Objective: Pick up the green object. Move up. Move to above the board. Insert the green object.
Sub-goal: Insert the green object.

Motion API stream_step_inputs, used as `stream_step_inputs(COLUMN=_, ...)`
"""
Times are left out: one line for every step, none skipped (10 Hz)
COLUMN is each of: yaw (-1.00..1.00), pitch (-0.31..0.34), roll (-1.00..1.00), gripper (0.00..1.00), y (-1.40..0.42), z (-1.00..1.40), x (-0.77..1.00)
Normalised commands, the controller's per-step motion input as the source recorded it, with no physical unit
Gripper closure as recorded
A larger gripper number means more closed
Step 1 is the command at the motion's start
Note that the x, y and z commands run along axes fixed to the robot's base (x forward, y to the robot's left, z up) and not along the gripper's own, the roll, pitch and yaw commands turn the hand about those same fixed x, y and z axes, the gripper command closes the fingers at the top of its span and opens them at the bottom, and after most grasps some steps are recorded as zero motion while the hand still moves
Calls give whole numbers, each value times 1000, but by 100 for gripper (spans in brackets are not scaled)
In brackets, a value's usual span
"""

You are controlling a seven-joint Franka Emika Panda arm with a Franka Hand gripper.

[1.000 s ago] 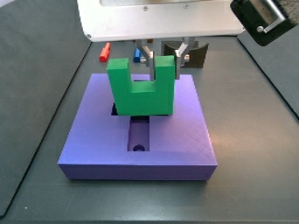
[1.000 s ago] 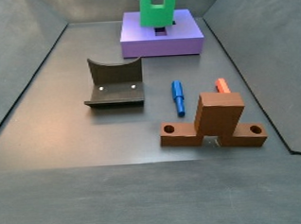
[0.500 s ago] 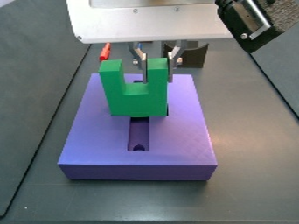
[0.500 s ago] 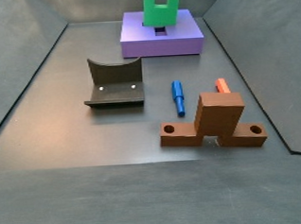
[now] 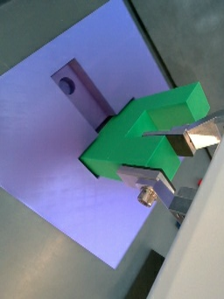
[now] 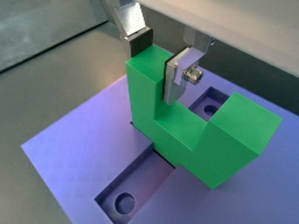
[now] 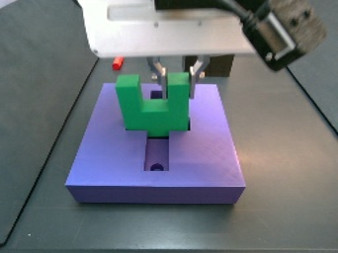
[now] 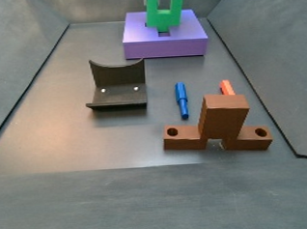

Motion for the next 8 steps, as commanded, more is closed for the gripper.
stream_step_inputs(yaw=-14, pitch=-31, roll=107, gripper=100, y=0, z=-1000, x=111)
stream_step_inputs(yaw=0, pitch=-29, roll=33, gripper=100, y=11, z=-1000, x=177)
stream_step_inputs(yaw=0, pitch=0, roll=89, gripper=100, y=46, z=-1000, x=146)
stream_step_inputs(yaw=0, pitch=0, roll=124, gripper=100, y=51, z=-1000, x=120)
stream_step_inputs(yaw=0, pitch=0, roll=153, gripper=100, y=14, z=-1000, x=111)
stream_step_inputs(yaw=0, pitch=0, roll=181, gripper=100, y=0, z=-1000, x=140)
stream_step_inputs(yaw=0, pitch=0, roll=70, gripper=100, y=0, z=-406, x=71)
stream_step_inputs(yaw=0, pitch=0, roll=0, gripper=100, y=0, z=0, x=0)
